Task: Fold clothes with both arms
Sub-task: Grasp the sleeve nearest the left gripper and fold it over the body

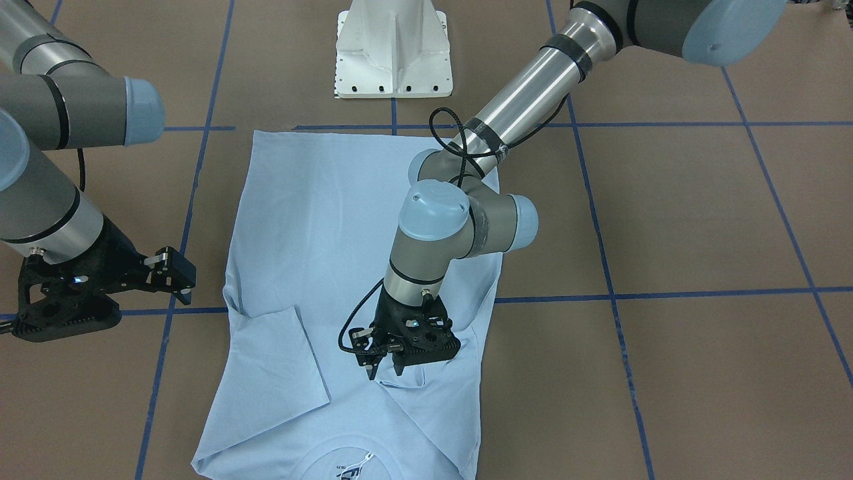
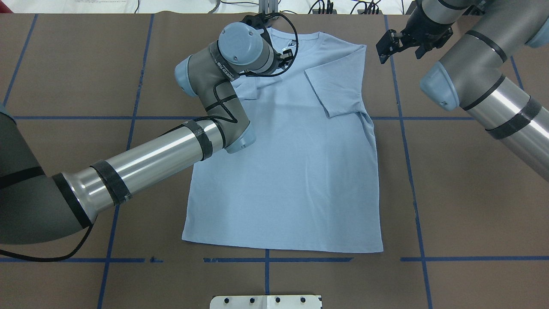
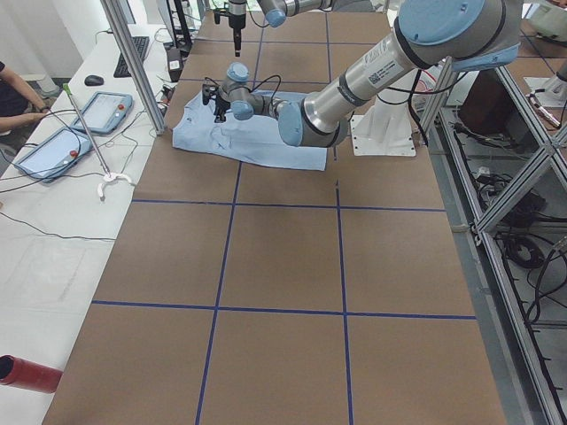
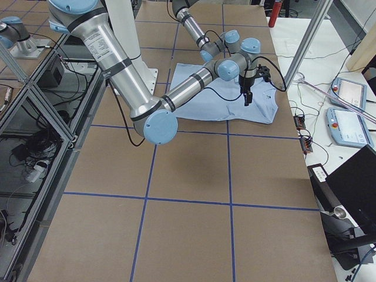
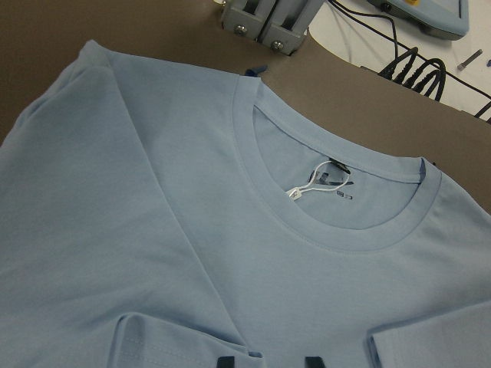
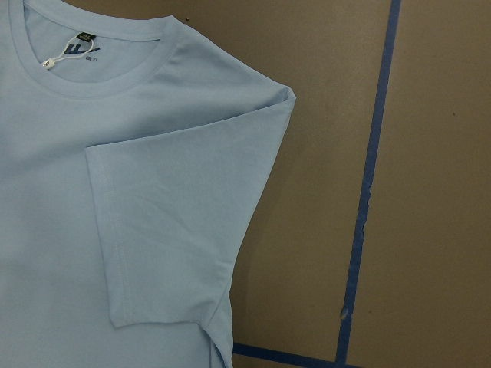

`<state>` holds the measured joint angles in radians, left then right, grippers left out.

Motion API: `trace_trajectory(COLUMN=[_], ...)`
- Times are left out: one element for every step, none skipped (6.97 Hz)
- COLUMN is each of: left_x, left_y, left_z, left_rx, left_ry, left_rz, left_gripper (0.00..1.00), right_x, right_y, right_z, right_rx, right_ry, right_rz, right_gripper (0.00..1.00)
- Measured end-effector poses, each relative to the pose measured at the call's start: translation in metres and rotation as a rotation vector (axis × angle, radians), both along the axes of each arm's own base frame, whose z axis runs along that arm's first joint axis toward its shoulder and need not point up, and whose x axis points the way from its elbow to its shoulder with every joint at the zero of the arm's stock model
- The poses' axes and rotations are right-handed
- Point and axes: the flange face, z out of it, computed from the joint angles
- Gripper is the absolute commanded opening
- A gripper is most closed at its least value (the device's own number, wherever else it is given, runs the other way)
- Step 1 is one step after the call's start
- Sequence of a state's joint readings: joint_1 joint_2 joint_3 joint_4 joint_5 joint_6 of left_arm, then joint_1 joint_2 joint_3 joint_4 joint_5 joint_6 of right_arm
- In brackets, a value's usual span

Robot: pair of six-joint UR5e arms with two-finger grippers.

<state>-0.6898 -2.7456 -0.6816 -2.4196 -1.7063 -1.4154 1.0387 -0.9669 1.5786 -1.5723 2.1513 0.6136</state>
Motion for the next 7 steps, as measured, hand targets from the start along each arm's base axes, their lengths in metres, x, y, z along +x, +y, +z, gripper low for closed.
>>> trace_trajectory(left_x=[-0.006, -0.012, -0.021, -0.031, -0.038, -0.034, -0.021], left_y=[-0.002, 0.001, 0.009, 0.020, 0.027, 0.035, 0.044], left_z=[0.000, 0.008, 0.024, 0.035, 0.032, 0.027, 0.023], left_rx=[0.006, 0.006, -0.002, -0.025, -0.062, -0.096, -0.120], left_ry=[-0.001, -0.005, -0.015, -0.043, -0.081, -0.115, -0.157], left_rz=[0.019, 0.031, 0.038, 0.041, 0.042, 0.046, 0.045], left_gripper=[1.00, 1.00, 0.99, 0.96, 0.96, 0.94, 0.89], right_x=[0.000, 0.000, -0.001, -0.002, -0.002, -0.003, -0.002], right_y=[0.000, 0.000, 0.001, 0.001, 0.001, 0.001, 0.001], right_z=[0.000, 0.001, 0.001, 0.001, 0.001, 0.001, 0.002], right_rx=[0.000, 0.000, -0.001, -0.001, -0.002, -0.003, -0.004], right_ry=[0.000, 0.000, 0.000, 0.000, -0.001, -0.001, 0.000], right_rz=[0.000, -0.001, -0.001, -0.002, -0.003, -0.003, -0.002], right_gripper=[1.00, 1.00, 1.00, 1.00, 1.00, 1.00, 1.00])
